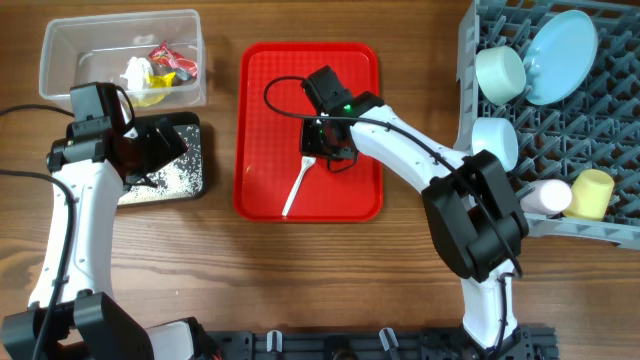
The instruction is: Sort waste into correct bins and load items into the dishwasher rack
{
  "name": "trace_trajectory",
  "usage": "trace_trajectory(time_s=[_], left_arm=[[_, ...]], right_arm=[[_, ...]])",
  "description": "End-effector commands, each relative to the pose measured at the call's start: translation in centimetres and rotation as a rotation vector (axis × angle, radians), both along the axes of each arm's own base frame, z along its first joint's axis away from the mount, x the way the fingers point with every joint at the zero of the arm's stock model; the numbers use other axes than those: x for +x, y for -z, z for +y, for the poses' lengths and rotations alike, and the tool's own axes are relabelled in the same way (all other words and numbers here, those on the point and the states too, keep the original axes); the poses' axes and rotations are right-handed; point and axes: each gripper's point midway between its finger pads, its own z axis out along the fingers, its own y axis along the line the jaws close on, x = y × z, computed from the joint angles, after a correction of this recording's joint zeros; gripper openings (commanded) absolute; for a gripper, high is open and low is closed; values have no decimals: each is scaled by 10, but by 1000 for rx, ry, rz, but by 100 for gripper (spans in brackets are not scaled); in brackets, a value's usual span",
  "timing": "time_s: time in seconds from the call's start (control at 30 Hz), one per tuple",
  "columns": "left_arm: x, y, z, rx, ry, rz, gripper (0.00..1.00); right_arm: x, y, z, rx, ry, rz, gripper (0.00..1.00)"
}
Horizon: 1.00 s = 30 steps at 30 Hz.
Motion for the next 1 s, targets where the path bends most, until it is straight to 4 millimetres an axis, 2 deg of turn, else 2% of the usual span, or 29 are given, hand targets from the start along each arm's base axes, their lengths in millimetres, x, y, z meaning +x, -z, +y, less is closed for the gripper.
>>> trace_trajectory(time_s=[0.0, 0.1, 0.3, 0.5, 0.7, 0.77, 0.97], left_arm=[[1, 2, -2, -17, 0, 4, 100], [0, 2, -2, -17, 0, 5, 100], [0, 3, -2, -17, 0, 5, 100], [-5, 10, -3, -21, 0, 25, 100], [-11, 23, -4, -25, -1, 42, 100], [-12, 26, -5, -26, -1, 46, 100], [-10, 25, -4, -24, 0, 36, 100]], right_arm=[[-1, 18, -4, -17, 43, 34, 34], [-3, 27, -5, -21, 66, 59, 34], [0, 29, -4, -10, 86, 59, 41], [4, 38, -6, -28, 93, 50, 42], [3, 43, 0, -3, 83, 65, 27], [3, 42, 0, -1, 83, 62, 20], [2, 42, 2, 5, 78, 66, 4]])
